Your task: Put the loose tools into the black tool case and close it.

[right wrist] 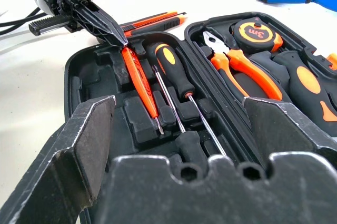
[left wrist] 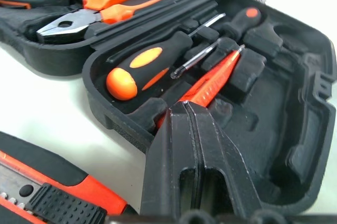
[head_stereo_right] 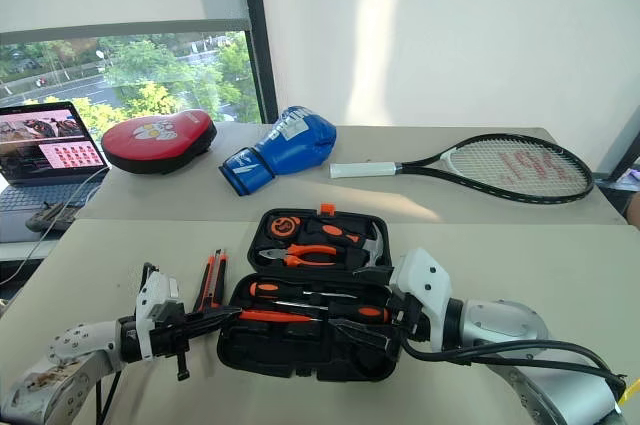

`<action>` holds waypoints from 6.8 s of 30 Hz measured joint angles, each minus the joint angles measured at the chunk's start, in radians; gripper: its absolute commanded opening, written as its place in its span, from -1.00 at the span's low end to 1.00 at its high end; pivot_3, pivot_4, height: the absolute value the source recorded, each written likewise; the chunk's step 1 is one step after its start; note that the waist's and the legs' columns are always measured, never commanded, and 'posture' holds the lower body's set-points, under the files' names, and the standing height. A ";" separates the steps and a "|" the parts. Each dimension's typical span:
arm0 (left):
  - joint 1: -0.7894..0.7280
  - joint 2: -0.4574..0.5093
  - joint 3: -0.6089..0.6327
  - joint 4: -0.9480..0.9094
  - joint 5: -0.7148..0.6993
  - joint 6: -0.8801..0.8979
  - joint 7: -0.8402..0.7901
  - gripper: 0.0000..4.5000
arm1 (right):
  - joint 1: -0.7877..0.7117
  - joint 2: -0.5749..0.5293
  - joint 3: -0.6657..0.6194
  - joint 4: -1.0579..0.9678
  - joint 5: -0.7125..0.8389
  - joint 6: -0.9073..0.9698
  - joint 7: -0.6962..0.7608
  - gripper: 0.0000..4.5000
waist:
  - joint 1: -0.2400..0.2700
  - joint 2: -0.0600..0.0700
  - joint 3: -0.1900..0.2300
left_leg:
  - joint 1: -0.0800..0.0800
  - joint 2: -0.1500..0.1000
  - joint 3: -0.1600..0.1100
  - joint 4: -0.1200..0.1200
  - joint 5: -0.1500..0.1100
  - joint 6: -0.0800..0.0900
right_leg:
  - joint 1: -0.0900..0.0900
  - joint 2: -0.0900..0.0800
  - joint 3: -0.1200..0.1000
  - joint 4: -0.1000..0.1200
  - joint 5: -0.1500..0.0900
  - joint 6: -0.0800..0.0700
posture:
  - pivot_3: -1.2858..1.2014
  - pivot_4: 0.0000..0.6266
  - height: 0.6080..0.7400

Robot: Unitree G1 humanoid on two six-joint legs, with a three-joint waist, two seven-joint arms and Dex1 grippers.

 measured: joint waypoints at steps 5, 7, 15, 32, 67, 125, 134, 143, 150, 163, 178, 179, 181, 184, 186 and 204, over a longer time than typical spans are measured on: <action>-0.040 0.028 -0.022 -0.013 0.012 0.055 0.001 -0.99 | 0.011 0.000 0.000 0.000 -0.005 0.000 -0.002 1.00 | 0.001 0.000 0.000 | 0.000 0.000 0.000 0.001 0.000 0.001 | 0.000 0.000 0.000 0.001 0.000 0.000 | 0.03 -0.52 1.00; -0.056 0.030 -0.029 -0.015 0.014 0.077 0.007 -0.99 | 0.011 0.000 0.000 -0.001 -0.007 0.000 -0.003 1.00 | 0.001 0.000 0.000 | 0.000 0.000 0.000 0.001 0.000 0.001 | 0.000 0.000 0.000 0.002 0.000 0.000 | 0.03 -0.52 1.00; -0.135 0.097 -0.072 -0.056 0.016 0.239 0.028 -0.99 | 0.012 0.002 0.000 -0.009 -0.008 0.000 -0.010 1.00 | -0.001 0.000 0.000 | 0.001 0.000 0.000 0.005 0.000 0.001 | 0.000 0.000 0.002 0.008 0.000 0.000 | 0.03 -0.52 1.00; -0.305 0.257 -0.222 -0.178 0.017 0.579 0.020 -0.99 | 0.014 0.002 0.000 -0.023 -0.004 0.000 -0.021 1.00 | -0.006 0.002 -0.001 | 0.003 0.000 0.001 0.005 0.000 0.001 | 0.000 0.002 0.006 0.011 0.000 0.000 | 0.03 -0.52 1.00; -0.251 -0.066 0.131 -0.354 -0.119 1.047 0.755 0.29 | -0.010 0.020 0.028 0.024 -0.021 -0.031 0.043 1.00 | -0.001 -0.003 0.001 | -0.009 -0.001 -0.007 0.024 0.000 0.002 | -0.003 0.003 0.003 0.016 0.003 0.002 | 0.03 -0.52 1.00; -0.315 0.182 -0.338 -0.116 0.308 -0.047 -0.200 -0.49 | 0.385 -0.091 -0.346 -0.179 0.124 -0.013 0.075 1.00 | 0.001 -0.003 0.001 | -0.011 0.007 -0.009 0.018 0.008 0.007 | -0.005 0.012 0.001 0.011 0.016 -0.011 | 0.03 -0.52 1.00; -0.247 0.088 -0.171 -0.135 0.065 0.183 -0.121 0.04 | 0.356 -0.094 -0.323 -0.174 0.122 -0.013 0.064 1.00 | 0.000 -0.003 0.001 | -0.012 0.013 -0.009 0.019 0.009 0.005 | -0.006 0.016 0.002 0.011 0.016 -0.012 | 0.03 -0.52 1.00; -0.229 0.012 -0.204 -0.025 0.142 0.096 -0.045 -0.98 | 0.319 -0.094 -0.266 -0.149 0.102 -0.013 0.048 1.00 | 0.008 -0.004 0.002 | -0.011 0.010 -0.008 0.020 0.009 0.005 | -0.004 0.016 0.002 0.011 0.016 -0.012 | 0.03 -0.52 1.00; -0.209 0.033 -0.288 0.032 0.366 -0.219 -0.021 -0.98 | 0.316 -0.099 -0.266 -0.146 0.081 0.004 0.004 1.00 | 0.012 0.003 -0.003 | -0.009 0.010 -0.008 0.019 0.008 0.006 | -0.003 0.014 0.003 0.010 0.017 -0.014 | 0.03 -0.52 1.00; -0.222 -0.074 -0.324 -0.045 0.297 -0.099 0.011 -0.87 | 0.241 -0.106 -0.220 -0.083 0.010 0.140 -0.153 1.00 | 0.015 0.003 -0.004 | -0.012 0.011 -0.008 0.020 0.009 0.007 | -0.005 0.015 0.003 0.010 0.018 -0.014 | 0.03 -0.52 1.00; -0.216 0.090 0.040 -0.468 -0.446 0.511 0.103 1.00 | -0.044 -0.187 0.020 0.236 -0.098 0.261 -0.112 0.78 | -0.003 -0.004 0.000 | -0.012 0.012 -0.008 0.019 0.015 -0.004 | -0.006 0.019 0.004 0.009 0.017 -0.013 | 0.03 -0.52 1.00; -0.203 0.089 0.044 -0.495 -0.457 0.517 0.127 1.00 | -0.061 -0.182 0.042 0.256 -0.109 0.261 -0.107 0.72 | -0.001 -0.004 0.000 | -0.012 0.012 -0.008 0.019 0.015 -0.003 | -0.005 0.019 0.004 0.009 0.017 -0.013 | 0.03 -0.52 1.00; -0.179 0.077 0.042 -0.546 -0.467 0.527 0.188 1.00 | -0.097 -0.168 0.093 0.299 -0.138 0.253 -0.095 0.41 | 0.002 -0.004 0.000 | -0.012 0.012 -0.008 0.019 0.015 -0.003 | -0.005 0.018 0.004 0.009 0.017 -0.014 | 0.03 -0.52 1.00; -0.157 0.072 0.041 -0.583 -0.481 0.527 0.258 1.00 | -0.113 -0.169 0.146 0.356 -0.186 0.233 -0.064 -0.11 | 0.007 -0.004 0.000 | -0.012 0.011 -0.008 0.020 0.015 -0.003 | -0.005 0.018 0.005 0.009 0.017 -0.014 | 0.03 -0.52 1.00; -0.153 0.072 0.042 -0.580 -0.477 0.524 0.272 1.00 | -0.117 -0.173 0.147 0.359 -0.193 0.223 -0.043 -0.37 | 0.007 -0.004 0.000 | -0.012 0.011 -0.008 0.020 0.015 -0.003 | -0.005 0.018 0.005 0.010 0.017 -0.014 | 0.03 -0.52 1.00; -0.217 0.068 0.025 -0.215 -0.264 0.372 0.123 1.00 | -0.279 -0.148 0.235 0.079 0.042 0.449 0.055 -0.96 | 0.007 -0.004 0.001 | -0.014 0.011 -0.009 0.020 0.014 -0.002 | -0.006 0.018 0.004 0.009 0.017 -0.016 | 0.03 -0.52 1.00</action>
